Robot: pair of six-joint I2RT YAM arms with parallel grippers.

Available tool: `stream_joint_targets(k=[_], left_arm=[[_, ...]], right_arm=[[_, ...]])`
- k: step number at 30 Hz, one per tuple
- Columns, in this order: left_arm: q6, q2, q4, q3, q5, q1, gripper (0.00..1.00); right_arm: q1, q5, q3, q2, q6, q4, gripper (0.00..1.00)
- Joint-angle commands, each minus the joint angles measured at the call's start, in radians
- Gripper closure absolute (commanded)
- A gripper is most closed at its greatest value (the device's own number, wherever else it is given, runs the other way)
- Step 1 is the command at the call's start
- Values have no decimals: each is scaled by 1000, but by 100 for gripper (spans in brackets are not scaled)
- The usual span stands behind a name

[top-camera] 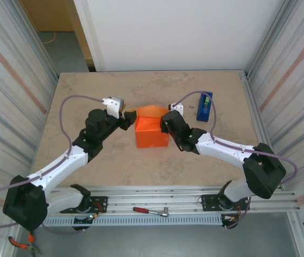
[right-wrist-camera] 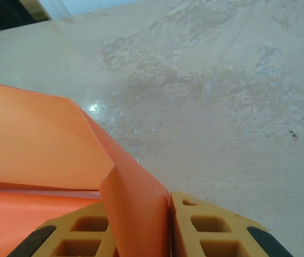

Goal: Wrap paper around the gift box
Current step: Fold the wrapping paper for the gift box.

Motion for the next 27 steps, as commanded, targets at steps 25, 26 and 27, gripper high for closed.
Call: stream_joint_targets(k=[25, 26, 27], left_arm=[[0, 297, 211, 5, -370, -171, 35], [5, 305, 203, 7, -400, -183, 36], [13, 309, 195, 8, -427, -191, 36]], right_arm=[[-2, -22, -12, 5, -4, -157, 77], [-7, -30, -2, -2, -10, -164, 77], [-10, -38, 8, -13, -18, -170, 75]])
